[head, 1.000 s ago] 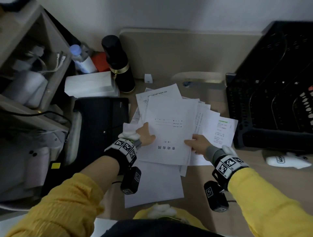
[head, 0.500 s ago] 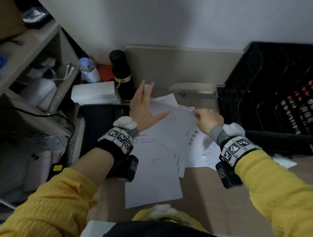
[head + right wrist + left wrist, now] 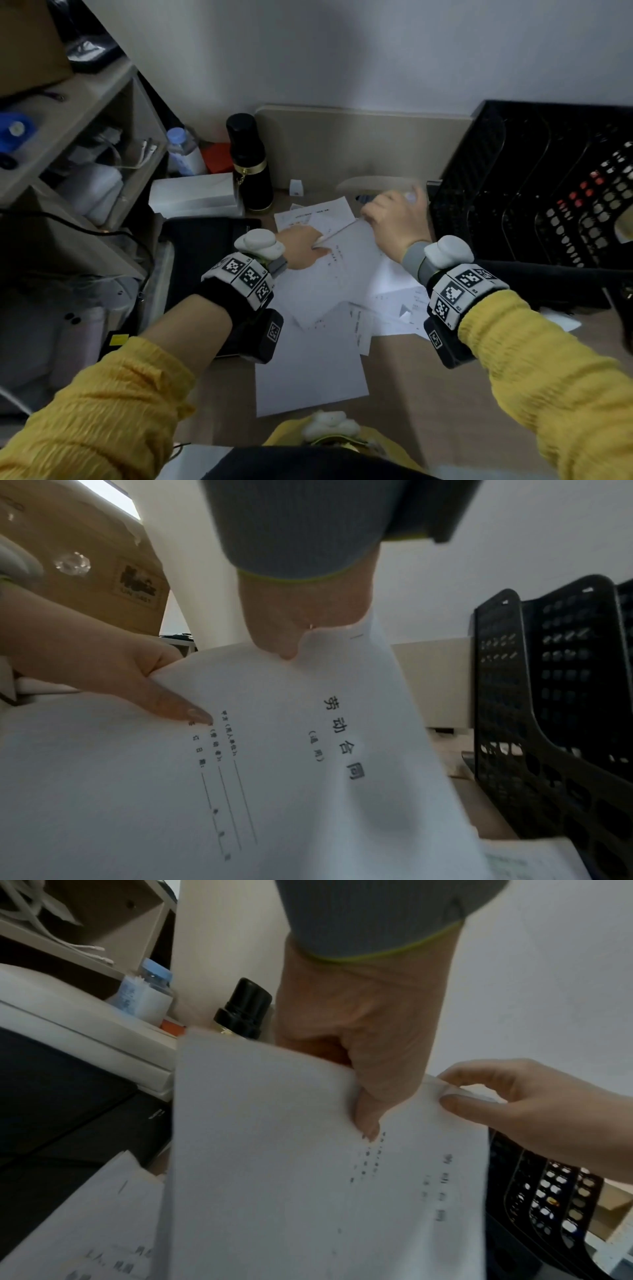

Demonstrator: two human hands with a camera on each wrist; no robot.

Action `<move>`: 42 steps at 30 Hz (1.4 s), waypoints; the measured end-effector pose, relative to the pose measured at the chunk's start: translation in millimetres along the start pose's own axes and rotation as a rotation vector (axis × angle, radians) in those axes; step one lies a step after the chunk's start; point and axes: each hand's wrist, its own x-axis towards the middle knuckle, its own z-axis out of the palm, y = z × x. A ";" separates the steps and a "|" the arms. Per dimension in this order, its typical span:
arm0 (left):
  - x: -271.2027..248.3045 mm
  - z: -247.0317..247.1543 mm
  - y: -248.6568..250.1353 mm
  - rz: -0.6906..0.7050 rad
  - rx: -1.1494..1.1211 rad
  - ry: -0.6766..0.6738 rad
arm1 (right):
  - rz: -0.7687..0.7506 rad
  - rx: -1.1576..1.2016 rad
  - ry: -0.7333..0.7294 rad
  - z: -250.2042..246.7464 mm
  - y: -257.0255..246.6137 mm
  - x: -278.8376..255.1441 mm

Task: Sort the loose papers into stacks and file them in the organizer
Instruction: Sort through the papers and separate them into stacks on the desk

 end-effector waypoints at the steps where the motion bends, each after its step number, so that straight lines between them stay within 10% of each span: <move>1: -2.1 1.0 -2.5 -0.018 -0.053 0.025 | 0.035 0.064 0.063 2.1 0.4 -3.1; 5: -9.6 18.4 -26.8 -0.145 -0.439 0.199 | 0.210 0.195 0.118 14.1 5.6 -23.3; 12: -23.8 81.5 -72.2 -0.472 -0.970 0.142 | 0.424 0.481 -0.667 76.5 -2.4 -72.9; 16: -28.3 115.1 -85.1 -0.560 -1.014 0.048 | 0.585 0.738 -0.832 102.0 -23.0 -90.5; 42: -41.8 132.6 -113.2 -0.514 -1.273 0.120 | 0.812 1.153 -0.848 113.3 -58.1 -95.6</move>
